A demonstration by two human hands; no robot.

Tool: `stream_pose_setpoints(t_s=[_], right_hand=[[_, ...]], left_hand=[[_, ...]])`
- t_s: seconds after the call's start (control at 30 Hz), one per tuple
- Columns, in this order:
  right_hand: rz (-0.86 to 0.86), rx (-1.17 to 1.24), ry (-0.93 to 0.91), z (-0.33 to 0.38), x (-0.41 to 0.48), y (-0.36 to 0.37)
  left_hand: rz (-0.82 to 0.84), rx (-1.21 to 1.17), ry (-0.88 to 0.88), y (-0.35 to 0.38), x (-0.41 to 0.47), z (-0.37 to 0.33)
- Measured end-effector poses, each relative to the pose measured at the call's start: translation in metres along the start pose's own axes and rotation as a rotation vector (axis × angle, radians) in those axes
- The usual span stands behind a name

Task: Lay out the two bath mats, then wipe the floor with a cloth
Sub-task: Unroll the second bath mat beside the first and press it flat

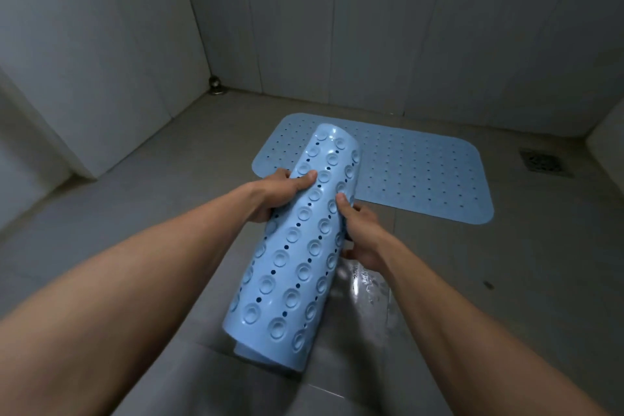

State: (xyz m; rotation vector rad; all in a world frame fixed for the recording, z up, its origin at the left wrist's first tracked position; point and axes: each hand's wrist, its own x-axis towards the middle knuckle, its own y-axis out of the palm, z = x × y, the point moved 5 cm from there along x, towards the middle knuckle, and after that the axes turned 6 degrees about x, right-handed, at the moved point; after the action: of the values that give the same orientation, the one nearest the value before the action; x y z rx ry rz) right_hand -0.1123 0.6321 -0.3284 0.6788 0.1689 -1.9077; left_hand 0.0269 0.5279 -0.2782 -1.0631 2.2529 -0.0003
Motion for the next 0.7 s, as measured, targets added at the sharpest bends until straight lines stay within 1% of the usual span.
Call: stream_pose_setpoints(t_s=[0.07,0.17,0.37,0.5,0.6,0.7], right_hand=[[-0.007,0.016,0.027,-0.016,0.009,0.002],[0.002,0.057,0.046,-0.033,0.025,0.013],[0.033,0.138,0.107,-0.043,0.059,0.051],[0.064,0.142,0.145,-0.041,0.074,0.078],[0.047,0.141,0.173,-0.05,0.081,0.086],[0.001,0.076,0.159,-0.06,0.088,0.079]], left_hand=[[0.023,0.018,-0.039,0.0,0.014,0.017],[0.052,0.027,-0.047,0.0,0.023,0.028],[0.014,0.118,-0.122,-0.042,0.042,0.038],[-0.011,0.151,-0.156,-0.073,0.049,0.037],[0.011,0.148,-0.187,-0.074,0.054,0.046],[0.012,0.152,-0.209,-0.064,0.062,0.06]])
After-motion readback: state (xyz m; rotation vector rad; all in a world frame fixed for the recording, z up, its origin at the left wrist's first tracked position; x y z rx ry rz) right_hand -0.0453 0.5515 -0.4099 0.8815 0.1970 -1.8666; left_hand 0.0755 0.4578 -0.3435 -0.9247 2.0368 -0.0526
